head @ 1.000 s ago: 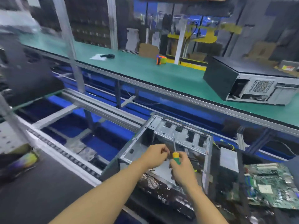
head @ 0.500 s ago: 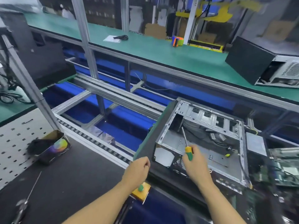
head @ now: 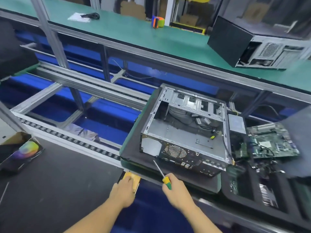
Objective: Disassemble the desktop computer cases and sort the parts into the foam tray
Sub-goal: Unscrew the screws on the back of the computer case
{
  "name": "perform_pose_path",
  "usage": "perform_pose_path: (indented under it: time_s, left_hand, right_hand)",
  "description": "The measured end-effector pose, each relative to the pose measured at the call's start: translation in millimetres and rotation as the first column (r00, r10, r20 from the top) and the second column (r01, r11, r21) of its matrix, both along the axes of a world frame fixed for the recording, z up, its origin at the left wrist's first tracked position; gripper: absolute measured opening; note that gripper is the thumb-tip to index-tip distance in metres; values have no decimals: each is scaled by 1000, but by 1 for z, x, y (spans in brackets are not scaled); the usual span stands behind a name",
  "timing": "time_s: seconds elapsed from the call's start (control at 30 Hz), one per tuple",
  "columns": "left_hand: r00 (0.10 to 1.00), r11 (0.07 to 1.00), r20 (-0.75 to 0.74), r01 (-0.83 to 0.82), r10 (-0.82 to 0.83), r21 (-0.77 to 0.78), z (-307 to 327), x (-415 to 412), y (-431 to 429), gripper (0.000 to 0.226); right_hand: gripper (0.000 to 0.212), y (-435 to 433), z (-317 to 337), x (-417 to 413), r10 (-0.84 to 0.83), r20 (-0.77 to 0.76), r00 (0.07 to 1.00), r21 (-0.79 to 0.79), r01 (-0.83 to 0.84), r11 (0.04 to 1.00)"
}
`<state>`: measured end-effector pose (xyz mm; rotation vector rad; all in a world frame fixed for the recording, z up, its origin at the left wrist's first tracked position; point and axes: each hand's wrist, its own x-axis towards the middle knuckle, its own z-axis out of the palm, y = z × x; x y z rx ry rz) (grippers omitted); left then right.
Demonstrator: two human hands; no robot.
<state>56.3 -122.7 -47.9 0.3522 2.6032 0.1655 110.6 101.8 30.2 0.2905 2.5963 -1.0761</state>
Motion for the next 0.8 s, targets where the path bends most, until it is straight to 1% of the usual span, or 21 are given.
perform_pose_path:
  time_s: [0.03,0.1,0.17,0.23,0.43,0.57,0.7,0.8]
  left_hand:
    - [1000,1000,-6,16,-16,-1,-3,0,-2,40]
    - [998,1000,-53,26,-26,-2,-3,-1,-4,40]
    - [995,1000,-93,23,-24,-13,-2,-2,-5,39]
    - [994,998,-100,44,-48,-39,-3,-2,-7,40]
    - [983,986,-119,127,-139,-105,-13,9,-19,58]
    - [974,974,-152,139,-166,-177,-17,13,-22,65]
    - [974,958,-142,139,-178,-252,-12,6,-17,69]
    - [981,932,-69,150,-182,-330,-5,-5,-13,67]
  right_hand:
    - [5,0,-5,-1,28,18,999,11,-28,1000]
    - [5,-2,-11,-5,42,35,998,-21,-41,999]
    - [7,-3,-17,-9,9,48,999,-51,-7,999]
    - [6,-4,-23,-11,-33,73,997,-72,38,997]
    - [4,-10,-37,-5,-44,101,994,-57,50,997]
    - [1,-13,-41,2,-42,117,992,-64,50,997]
    - [3,-15,-45,9,-62,128,990,-96,75,993]
    - [4,-17,-47,13,-102,155,983,-134,123,983]
